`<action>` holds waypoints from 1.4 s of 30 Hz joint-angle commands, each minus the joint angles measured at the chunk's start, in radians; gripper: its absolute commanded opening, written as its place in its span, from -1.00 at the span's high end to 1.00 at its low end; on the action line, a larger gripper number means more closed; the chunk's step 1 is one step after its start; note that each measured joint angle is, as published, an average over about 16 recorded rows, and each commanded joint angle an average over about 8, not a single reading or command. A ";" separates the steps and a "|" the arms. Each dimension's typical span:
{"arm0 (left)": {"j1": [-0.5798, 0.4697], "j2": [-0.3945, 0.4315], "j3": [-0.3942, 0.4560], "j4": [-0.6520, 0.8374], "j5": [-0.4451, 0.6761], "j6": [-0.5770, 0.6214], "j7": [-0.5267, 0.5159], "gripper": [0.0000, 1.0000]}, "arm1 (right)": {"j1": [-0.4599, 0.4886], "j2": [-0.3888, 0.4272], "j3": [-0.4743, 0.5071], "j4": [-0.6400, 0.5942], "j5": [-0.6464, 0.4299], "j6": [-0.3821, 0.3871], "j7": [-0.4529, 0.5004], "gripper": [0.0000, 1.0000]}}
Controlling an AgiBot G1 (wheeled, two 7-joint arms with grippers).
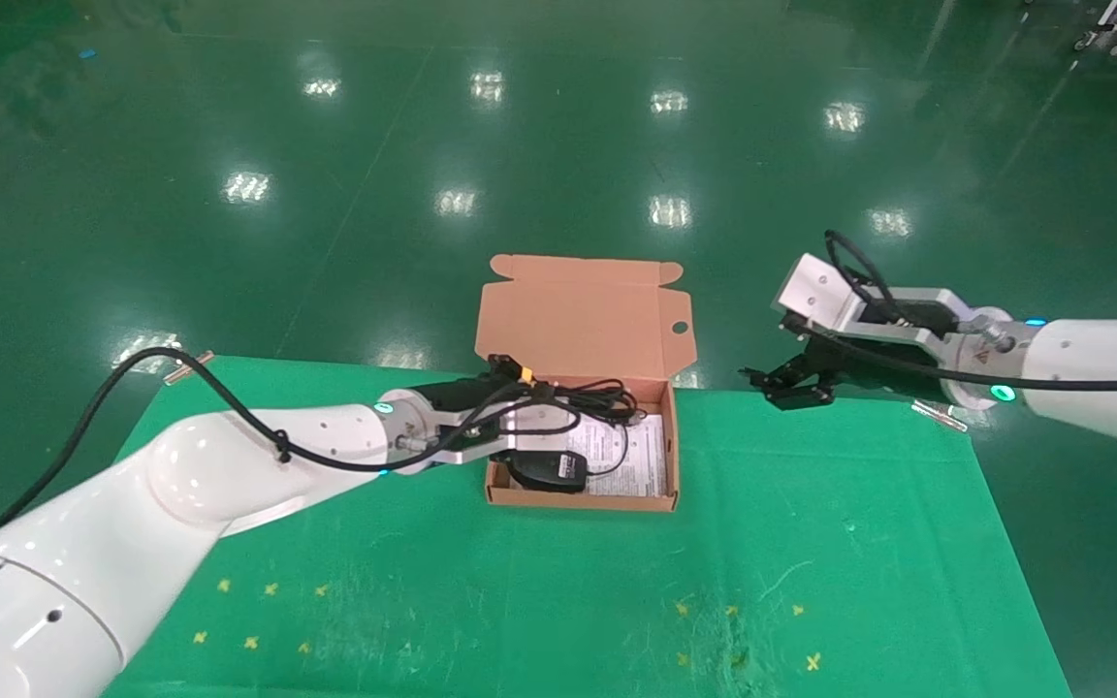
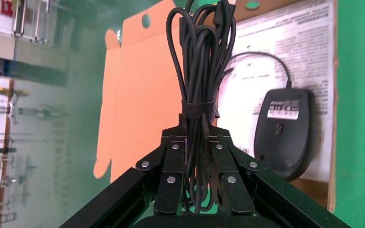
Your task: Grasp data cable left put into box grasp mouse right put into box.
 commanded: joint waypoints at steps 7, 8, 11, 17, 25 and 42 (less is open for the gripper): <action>-0.006 0.004 0.078 0.010 -0.092 -0.018 0.042 -0.27 | 0.004 0.037 -0.014 0.074 -0.037 0.004 0.058 -1.00; -0.008 0.005 0.084 0.013 -0.097 -0.020 0.043 -0.52 | 0.004 0.038 -0.015 0.077 -0.040 0.005 0.061 -1.00; -0.010 0.007 0.094 0.020 -0.106 -0.025 0.042 -1.00 | 0.004 0.041 -0.017 0.084 -0.044 0.005 0.066 -1.00; -0.011 0.006 0.093 0.020 -0.104 -0.025 0.042 -1.00 | 0.004 0.040 -0.017 0.082 -0.044 0.006 0.065 -1.00; -0.010 -0.009 0.085 0.001 -0.101 -0.018 0.039 -1.00 | 0.006 0.037 -0.013 0.077 -0.040 0.010 0.061 -1.00; -0.144 -0.041 0.026 0.030 -0.138 -0.161 -0.044 -1.00 | 0.116 0.068 -0.025 0.110 -0.138 -0.015 -0.043 -1.00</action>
